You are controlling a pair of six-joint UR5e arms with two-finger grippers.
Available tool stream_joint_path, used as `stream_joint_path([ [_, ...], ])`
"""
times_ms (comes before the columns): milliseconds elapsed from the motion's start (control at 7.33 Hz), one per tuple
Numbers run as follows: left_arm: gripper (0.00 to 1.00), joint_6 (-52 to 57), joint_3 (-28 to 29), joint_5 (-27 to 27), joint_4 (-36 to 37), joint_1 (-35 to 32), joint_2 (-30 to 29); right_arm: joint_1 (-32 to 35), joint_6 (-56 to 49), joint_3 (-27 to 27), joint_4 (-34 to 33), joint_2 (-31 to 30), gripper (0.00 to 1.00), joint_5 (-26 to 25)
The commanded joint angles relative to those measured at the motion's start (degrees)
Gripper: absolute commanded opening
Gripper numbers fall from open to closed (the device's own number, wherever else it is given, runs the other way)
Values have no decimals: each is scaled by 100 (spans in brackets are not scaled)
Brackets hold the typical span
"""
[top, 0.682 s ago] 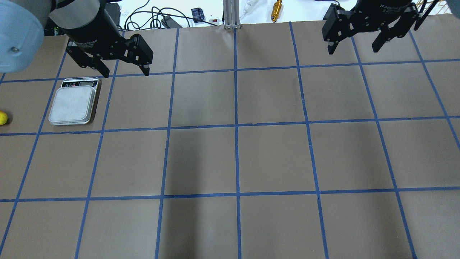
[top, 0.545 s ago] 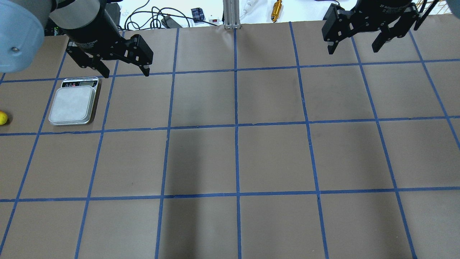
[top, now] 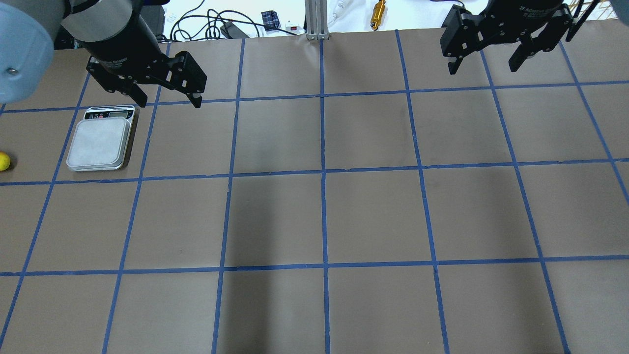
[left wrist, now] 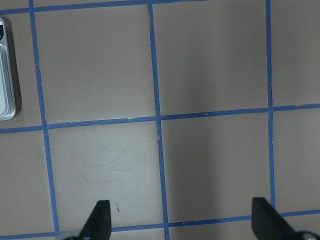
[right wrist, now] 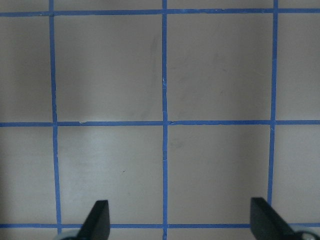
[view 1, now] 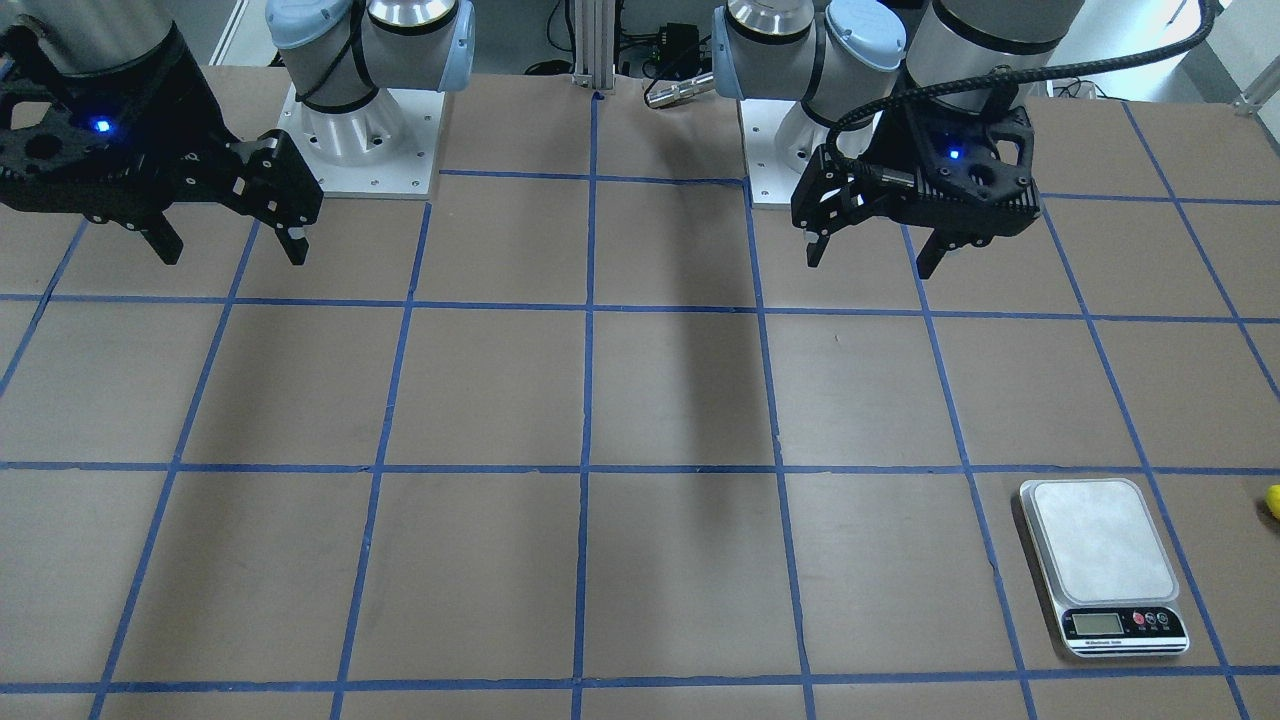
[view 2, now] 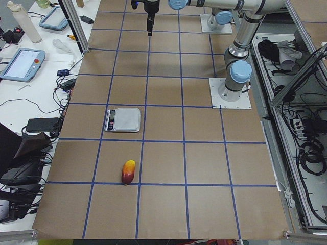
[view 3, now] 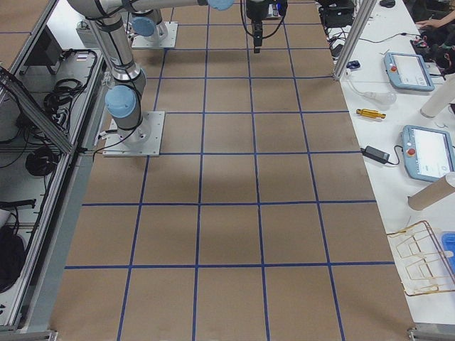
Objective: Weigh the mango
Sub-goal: 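Move the left gripper past the silver scale toward the mango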
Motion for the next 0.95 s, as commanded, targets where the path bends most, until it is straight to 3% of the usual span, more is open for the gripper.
stream_joint_path([
  [0, 100, 656, -12, 13, -256, 174, 85, 0, 0, 0, 0, 1, 100, 5],
  [818, 100, 4379, 67, -5, -828, 1614, 182, 0, 0, 0, 0, 1, 100, -4],
])
